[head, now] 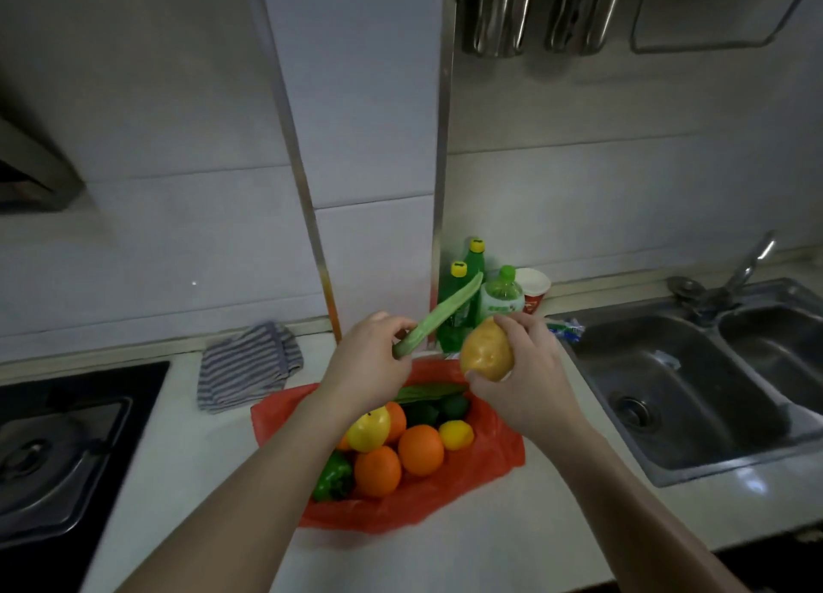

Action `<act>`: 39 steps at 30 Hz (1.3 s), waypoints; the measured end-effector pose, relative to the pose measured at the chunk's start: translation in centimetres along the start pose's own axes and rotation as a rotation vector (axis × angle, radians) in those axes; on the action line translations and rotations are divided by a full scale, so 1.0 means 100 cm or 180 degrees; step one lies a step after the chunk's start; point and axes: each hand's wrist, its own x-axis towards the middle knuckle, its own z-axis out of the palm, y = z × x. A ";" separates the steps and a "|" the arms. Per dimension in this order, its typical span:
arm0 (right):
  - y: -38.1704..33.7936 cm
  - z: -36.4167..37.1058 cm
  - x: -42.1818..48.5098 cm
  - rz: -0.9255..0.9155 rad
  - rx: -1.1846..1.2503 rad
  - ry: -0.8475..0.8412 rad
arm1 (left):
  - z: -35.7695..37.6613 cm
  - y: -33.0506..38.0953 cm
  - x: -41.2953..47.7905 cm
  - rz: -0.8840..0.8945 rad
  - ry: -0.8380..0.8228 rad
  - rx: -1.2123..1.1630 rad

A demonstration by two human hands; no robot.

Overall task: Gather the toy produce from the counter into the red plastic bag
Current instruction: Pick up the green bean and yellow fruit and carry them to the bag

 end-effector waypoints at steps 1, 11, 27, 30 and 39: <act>0.006 0.003 0.007 -0.0033 0.0004 -0.0061 | 0.005 -0.001 0.003 -0.0062 0.0003 0.0006; 0.063 0.055 0.039 -0.0195 0.0078 -0.0847 | 0.062 -0.021 -0.006 -0.0647 -0.0260 0.0051; 0.102 0.121 0.016 0.0182 -0.0165 -0.1420 | 0.102 -0.054 -0.041 -0.0929 -0.0886 0.0669; 0.105 0.127 0.018 0.0147 -0.0237 -0.1430 | 0.106 -0.057 -0.040 -0.0930 -0.0877 0.0768; 0.106 0.141 0.030 0.0048 -0.0187 -0.1471 | 0.116 -0.057 -0.036 -0.0692 -0.0915 0.1212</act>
